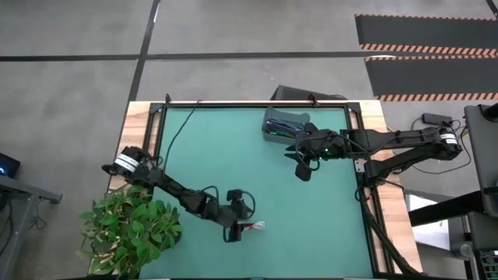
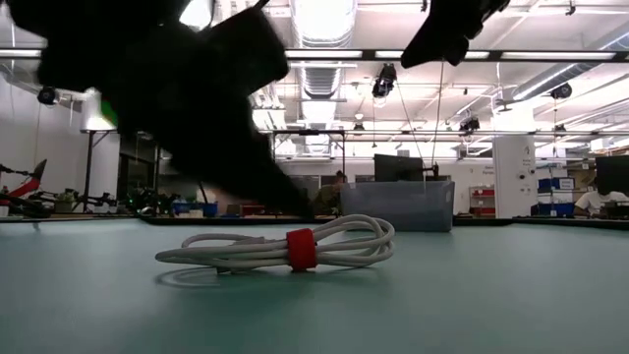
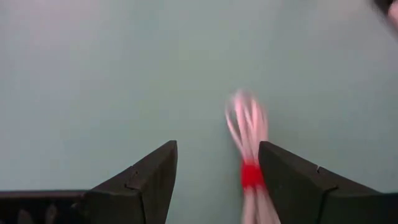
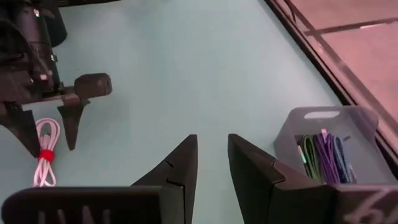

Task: Pick and place USB-C Cables
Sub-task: Put the white cable into the black bin

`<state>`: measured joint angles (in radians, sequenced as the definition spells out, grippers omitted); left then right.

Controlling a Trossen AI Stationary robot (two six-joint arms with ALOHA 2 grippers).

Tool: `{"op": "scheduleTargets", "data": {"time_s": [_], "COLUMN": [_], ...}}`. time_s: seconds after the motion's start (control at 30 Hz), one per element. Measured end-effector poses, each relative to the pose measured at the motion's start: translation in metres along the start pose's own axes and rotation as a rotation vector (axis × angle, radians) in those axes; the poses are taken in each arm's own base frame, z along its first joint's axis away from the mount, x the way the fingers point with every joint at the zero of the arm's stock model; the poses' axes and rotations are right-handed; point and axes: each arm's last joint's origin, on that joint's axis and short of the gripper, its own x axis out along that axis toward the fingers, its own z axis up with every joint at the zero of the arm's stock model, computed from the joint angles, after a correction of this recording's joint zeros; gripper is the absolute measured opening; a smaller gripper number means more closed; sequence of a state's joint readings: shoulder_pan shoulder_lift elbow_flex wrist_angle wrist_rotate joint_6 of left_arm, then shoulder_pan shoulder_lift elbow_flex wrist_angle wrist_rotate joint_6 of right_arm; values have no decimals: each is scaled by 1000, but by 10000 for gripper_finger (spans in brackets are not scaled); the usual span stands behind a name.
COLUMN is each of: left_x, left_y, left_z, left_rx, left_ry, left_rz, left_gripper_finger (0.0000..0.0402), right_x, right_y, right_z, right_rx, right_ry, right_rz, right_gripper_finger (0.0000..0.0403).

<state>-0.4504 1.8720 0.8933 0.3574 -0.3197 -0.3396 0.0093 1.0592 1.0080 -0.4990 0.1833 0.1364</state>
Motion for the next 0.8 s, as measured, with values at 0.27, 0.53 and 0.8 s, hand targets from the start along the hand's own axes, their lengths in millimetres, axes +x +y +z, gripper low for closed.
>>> {"op": "scheduleTargets", "data": {"time_s": [0.27, 0.53, 0.8], "left_x": [6, 6, -1], "left_y": [-2, -2, 0], "left_z": [-13, -16, -10], "left_rx": [-102, -107, -89], "left_ry": [26, 39, 30], "left_rz": [7, 18, 41], "left_gripper_finger": [210, 210, 210], "right_x": [-5, -3, -4], "right_y": [0, 0, 0], "right_z": [5, 2, 3], "right_rx": [-44, -95, -115], "right_ry": [5, 22, 18], "right_rz": [0, -3, -3], "right_gripper_finger": [81, 75, 72]}}
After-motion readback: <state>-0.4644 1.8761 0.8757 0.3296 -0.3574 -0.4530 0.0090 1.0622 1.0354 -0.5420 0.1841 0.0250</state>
